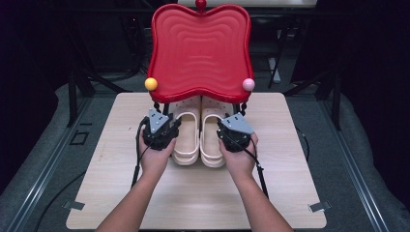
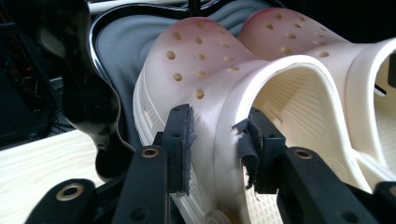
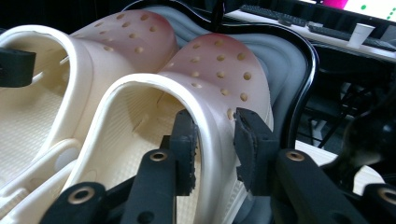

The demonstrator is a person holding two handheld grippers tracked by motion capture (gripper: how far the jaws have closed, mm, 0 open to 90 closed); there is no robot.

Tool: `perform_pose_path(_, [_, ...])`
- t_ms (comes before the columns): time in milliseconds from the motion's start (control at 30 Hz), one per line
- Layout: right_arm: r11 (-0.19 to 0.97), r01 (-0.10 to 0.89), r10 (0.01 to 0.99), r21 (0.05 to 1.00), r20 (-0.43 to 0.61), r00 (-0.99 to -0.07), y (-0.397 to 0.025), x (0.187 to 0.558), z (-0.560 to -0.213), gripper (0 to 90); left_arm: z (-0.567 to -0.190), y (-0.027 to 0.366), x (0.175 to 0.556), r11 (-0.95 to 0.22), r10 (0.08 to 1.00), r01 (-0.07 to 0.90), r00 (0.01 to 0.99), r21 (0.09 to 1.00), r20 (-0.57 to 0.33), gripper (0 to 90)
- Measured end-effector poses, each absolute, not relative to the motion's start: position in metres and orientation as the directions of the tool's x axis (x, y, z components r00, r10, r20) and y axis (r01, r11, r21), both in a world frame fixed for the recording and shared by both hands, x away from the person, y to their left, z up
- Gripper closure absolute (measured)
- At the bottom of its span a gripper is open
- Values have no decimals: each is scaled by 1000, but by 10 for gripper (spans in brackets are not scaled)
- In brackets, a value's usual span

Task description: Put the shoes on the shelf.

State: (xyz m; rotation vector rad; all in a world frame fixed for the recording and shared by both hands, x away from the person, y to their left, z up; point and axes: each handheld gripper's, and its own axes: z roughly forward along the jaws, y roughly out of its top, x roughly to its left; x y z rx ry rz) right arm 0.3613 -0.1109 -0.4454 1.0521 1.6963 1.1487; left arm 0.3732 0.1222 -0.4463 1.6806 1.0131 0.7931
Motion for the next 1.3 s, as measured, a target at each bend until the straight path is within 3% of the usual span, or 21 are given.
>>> perform_pose_path(133, [253, 205, 921, 945, -170, -350, -109, 359, -443, 576, -446, 121, 371, -184, 894, 257, 445, 949, 53, 560])
perform_pose_path(433, [275, 233, 912, 933, -177, -369, -112, 356, -443, 548, -445, 122, 368, -195, 893, 275, 447, 942, 54, 495])
perform_pose_path(800, [285, 222, 903, 932, -184, -389, -115, 343, -440, 536, -436, 127, 354, -190, 881, 266, 471, 945, 45, 481])
perform_pose_path(1300, [312, 216, 863, 925, -181, -471, -122, 297, -427, 509, -424, 146, 314, -195, 834, 272, 551, 942, 14, 484])
